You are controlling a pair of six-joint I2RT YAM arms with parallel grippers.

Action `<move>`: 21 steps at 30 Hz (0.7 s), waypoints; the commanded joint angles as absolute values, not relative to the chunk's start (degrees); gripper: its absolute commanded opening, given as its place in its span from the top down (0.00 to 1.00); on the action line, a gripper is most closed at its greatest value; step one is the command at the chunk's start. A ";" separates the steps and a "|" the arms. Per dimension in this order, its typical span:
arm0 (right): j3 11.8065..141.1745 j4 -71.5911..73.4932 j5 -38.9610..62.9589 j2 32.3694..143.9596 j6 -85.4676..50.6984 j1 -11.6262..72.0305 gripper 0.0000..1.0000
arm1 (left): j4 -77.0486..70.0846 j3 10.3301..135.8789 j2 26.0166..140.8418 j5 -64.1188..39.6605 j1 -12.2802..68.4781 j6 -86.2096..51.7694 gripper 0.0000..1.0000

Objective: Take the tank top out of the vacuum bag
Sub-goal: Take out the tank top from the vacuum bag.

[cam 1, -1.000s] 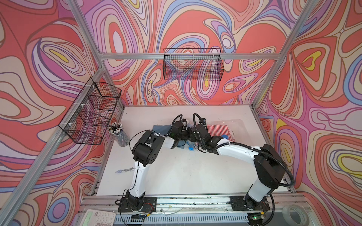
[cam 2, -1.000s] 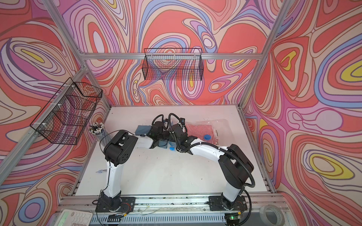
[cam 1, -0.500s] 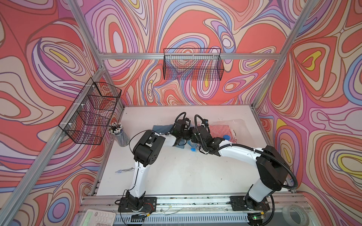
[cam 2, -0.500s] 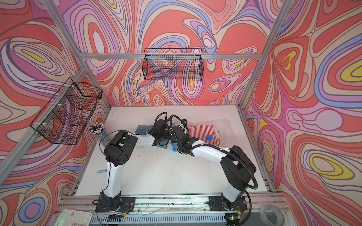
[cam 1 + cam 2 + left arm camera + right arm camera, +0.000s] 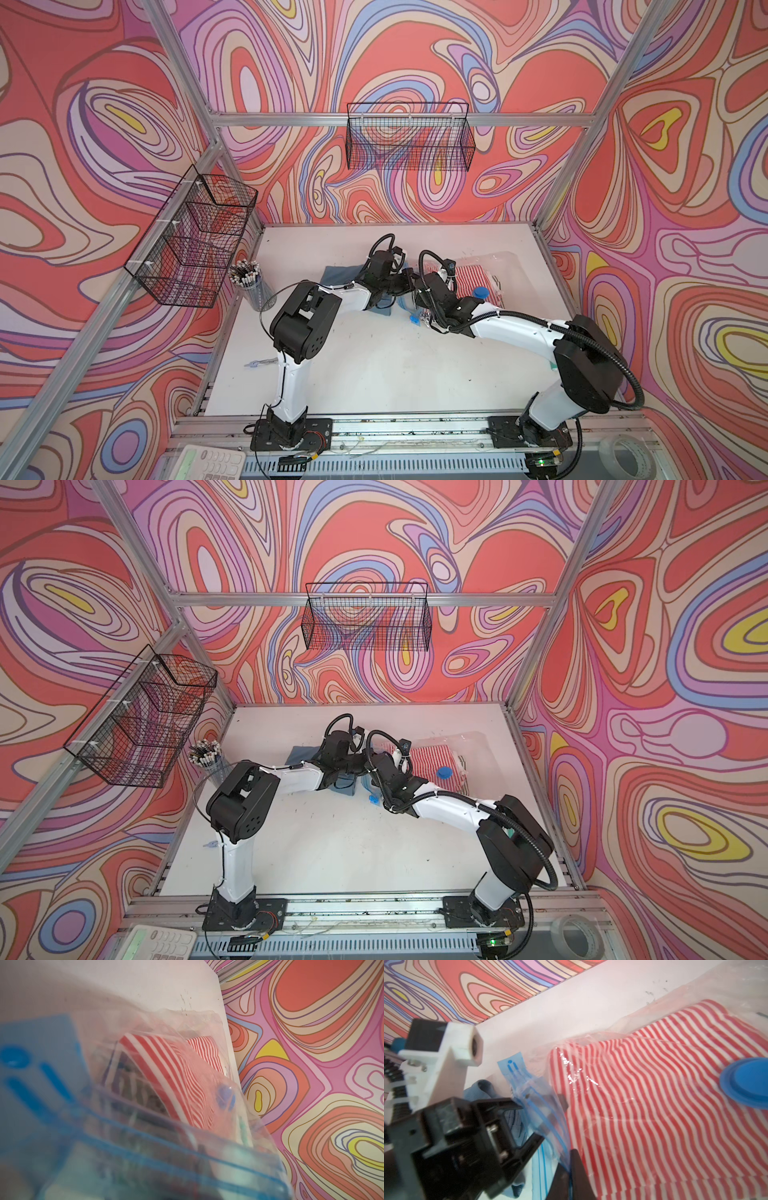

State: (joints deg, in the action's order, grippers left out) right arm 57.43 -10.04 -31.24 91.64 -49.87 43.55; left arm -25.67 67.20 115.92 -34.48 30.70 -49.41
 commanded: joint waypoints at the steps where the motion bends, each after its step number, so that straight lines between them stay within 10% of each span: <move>1: 56.69 -11.72 -34.09 90.03 -51.94 42.73 1.00 | -24.89 65.30 112.56 -34.02 28.93 -47.68 1.00; 21: 55.10 -7.94 -32.83 90.30 -47.65 41.31 1.00 | -19.84 57.02 102.47 -30.52 24.98 -42.78 1.00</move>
